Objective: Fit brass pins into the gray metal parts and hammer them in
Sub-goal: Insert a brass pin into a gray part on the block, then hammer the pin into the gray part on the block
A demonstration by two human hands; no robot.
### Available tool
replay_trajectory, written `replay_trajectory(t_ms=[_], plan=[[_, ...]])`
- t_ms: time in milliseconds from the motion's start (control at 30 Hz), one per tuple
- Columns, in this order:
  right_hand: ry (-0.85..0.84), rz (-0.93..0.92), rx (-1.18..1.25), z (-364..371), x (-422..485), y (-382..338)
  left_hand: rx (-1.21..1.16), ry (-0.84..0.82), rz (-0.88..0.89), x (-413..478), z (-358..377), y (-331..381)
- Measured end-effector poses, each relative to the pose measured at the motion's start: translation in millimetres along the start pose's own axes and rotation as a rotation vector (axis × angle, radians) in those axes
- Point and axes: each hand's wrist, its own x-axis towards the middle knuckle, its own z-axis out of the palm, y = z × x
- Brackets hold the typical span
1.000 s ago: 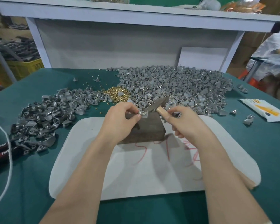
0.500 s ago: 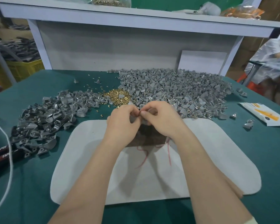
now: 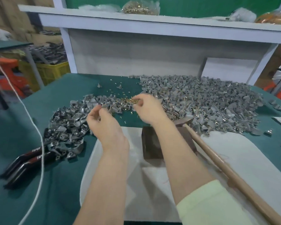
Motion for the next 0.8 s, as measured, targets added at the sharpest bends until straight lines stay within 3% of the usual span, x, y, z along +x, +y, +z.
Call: replay_trajectory(t_ms=[133, 233, 433, 567, 667, 800], plan=[[-0.252, -0.137, -0.075, 47.9, 6.2, -37.7, -0.038, 0.119, 0.044, 10.0, -4.2, 11.3], [-0.344, -0.188, -0.15, 75.6, 8.7, -49.9, -0.045, 0.149, 0.044, 12.1, -5.2, 13.1], [-0.155, -0.085, -0.143, 81.7, 3.8, -44.6, -0.025, 0.144, 0.063, 10.5, -4.6, 7.7], [-0.084, 0.0, 0.069, 58.3, 9.8, -42.5, 0.019, 0.12, 0.074, 14.9, -5.1, 1.8], [-0.054, 0.055, 0.241, 21.5, 14.1, -36.7, 0.122, 0.008, 0.035, 16.2, -6.5, -8.6], [-0.07, 0.029, 0.282, -9.2, 2.2, -29.9, 0.329, -0.332, -0.004, 9.3, -5.8, -19.0]])
